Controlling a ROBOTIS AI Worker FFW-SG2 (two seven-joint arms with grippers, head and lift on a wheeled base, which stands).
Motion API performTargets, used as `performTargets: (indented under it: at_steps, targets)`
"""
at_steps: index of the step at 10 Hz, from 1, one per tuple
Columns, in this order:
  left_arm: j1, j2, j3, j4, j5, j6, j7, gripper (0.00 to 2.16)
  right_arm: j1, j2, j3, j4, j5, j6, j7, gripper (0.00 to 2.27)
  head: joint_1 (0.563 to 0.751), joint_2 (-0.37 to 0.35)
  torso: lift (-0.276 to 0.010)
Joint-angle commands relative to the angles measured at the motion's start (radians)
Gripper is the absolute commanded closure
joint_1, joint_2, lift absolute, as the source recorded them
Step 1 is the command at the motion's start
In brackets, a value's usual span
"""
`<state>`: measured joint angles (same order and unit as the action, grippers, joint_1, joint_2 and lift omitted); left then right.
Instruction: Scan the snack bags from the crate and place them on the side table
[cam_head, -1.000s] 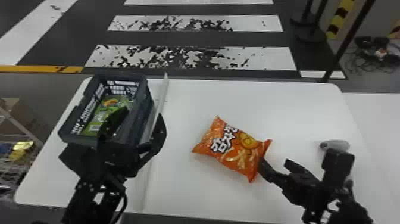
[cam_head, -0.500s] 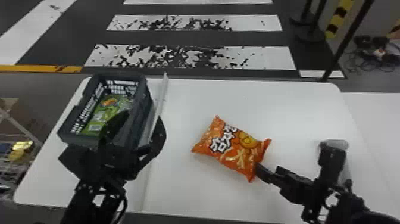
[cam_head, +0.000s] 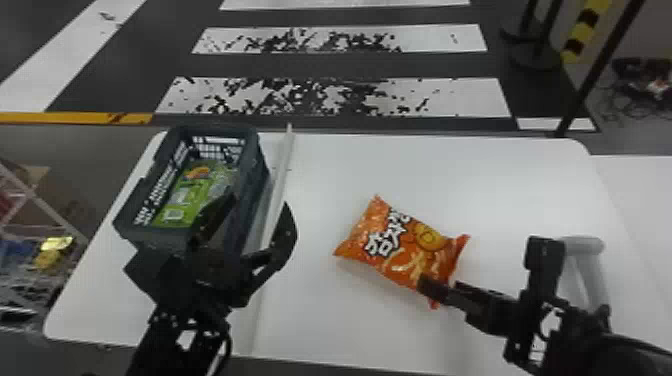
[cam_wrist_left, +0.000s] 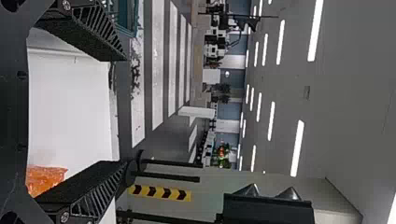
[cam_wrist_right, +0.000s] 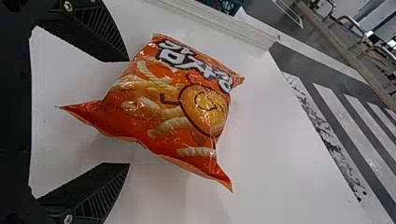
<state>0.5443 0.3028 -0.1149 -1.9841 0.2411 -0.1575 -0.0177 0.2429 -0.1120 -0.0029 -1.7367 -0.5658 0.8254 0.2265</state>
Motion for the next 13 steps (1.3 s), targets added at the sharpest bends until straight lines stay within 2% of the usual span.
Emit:
performTargets:
  at_steps: [1,2,3,4,6,9,10,11,12,13]
  targets:
    - [0.002,0.001,0.0,0.002,0.001,0.0,-0.001,0.09,-0.031,0.0,0.017,0.04,0.0,0.011,0.001,0.11,0.695,0.105,-0.05]
    - [0.005,0.002,0.0,0.002,0.001,0.0,-0.001,0.09,-0.05,0.002,0.017,0.069,-0.003,0.021,0.004,0.42,0.695,0.113,-0.05]
    - [0.006,0.004,0.0,0.008,0.001,0.0,-0.001,0.09,-0.063,0.002,0.018,0.091,-0.003,0.018,0.007,1.22,0.695,0.116,-0.05]
    - [0.006,0.006,0.0,0.013,0.007,0.0,-0.001,0.09,-0.074,0.002,0.018,0.106,-0.005,0.024,0.002,2.21,0.695,0.118,-0.05]
    - [0.006,0.006,0.0,0.019,0.007,0.0,-0.004,0.09,-0.059,0.002,0.011,0.094,-0.006,-0.038,0.013,2.26,0.695,0.12,-0.05]
    - [0.006,0.004,0.001,0.028,0.021,-0.003,-0.011,0.09,-0.028,-0.005,-0.06,-0.049,-0.019,0.002,0.01,2.26,0.695,0.099,-0.05]
    - [0.006,0.004,0.001,0.03,0.026,-0.003,-0.014,0.09,-0.019,-0.015,-0.066,-0.122,0.032,0.027,-0.007,2.26,0.695,0.085,-0.05]
    - [0.006,0.004,0.001,0.031,0.026,-0.003,-0.014,0.09,0.0,-0.026,-0.046,-0.21,0.15,0.03,-0.047,2.26,0.695,0.068,-0.05]
    - [0.006,0.004,0.001,0.031,0.026,-0.006,-0.014,0.09,0.01,-0.046,0.001,-0.279,0.287,0.03,-0.096,2.26,0.695,0.058,-0.05]
    - [0.006,0.004,0.001,0.031,0.026,-0.006,-0.014,0.09,0.015,-0.074,0.06,-0.32,0.403,0.033,-0.148,2.26,0.695,0.017,-0.05]
